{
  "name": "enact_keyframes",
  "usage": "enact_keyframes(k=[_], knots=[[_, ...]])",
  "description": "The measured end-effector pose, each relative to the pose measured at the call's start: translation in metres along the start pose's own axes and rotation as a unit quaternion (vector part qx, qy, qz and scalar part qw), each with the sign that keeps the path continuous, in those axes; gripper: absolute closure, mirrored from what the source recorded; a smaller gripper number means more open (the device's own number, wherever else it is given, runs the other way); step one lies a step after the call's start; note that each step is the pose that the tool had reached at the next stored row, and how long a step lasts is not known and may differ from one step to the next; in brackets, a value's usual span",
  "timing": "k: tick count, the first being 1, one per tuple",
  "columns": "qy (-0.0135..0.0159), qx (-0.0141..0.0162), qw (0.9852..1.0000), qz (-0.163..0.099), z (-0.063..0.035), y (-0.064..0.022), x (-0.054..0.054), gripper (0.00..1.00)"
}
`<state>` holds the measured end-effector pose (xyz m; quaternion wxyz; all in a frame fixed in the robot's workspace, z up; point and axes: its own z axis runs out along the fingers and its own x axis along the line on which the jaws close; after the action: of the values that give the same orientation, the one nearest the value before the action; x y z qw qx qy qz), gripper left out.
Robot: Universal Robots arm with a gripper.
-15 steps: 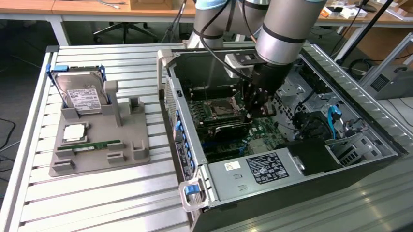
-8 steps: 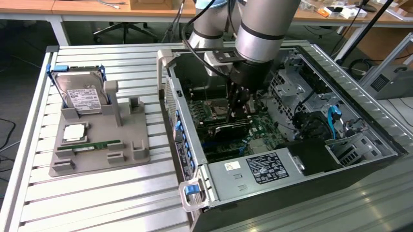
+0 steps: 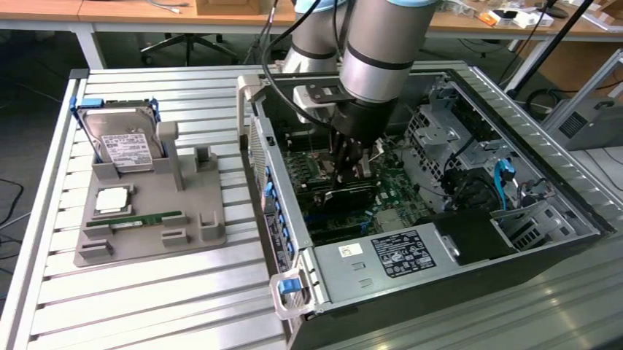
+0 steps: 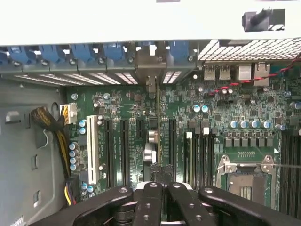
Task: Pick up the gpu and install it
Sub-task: 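Press down on the gpu until it lock into place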
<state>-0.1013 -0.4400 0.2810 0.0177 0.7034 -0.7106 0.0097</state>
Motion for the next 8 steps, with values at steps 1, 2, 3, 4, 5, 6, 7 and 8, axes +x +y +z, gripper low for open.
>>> enact_keyframes(k=[1, 2, 3, 4, 5, 6, 7, 8], knots=[[0.0, 0.0, 1.0, 0.0, 0.0004, 0.0011, 0.0, 0.89], [0.0, 0.0, 1.0, 0.0, 0.0005, 0.0016, -0.0001, 0.89], [0.0, 0.0, 1.0, 0.0, 0.0007, 0.0019, 0.0, 0.89], [0.0, 0.0, 1.0, 0.0, 0.0009, 0.002, 0.0, 0.89], [-0.0001, 0.0001, 1.0, 0.0, 0.0014, 0.002, -0.0001, 0.89], [-0.0002, 0.0001, 1.0, 0.0, 0.0019, 0.002, -0.0001, 0.89], [-0.0001, 0.0001, 1.0, 0.0, 0.0023, 0.0021, -0.0001, 0.89], [0.0, 0.0, 1.0, 0.0, 0.0028, 0.0021, -0.0001, 0.89]])
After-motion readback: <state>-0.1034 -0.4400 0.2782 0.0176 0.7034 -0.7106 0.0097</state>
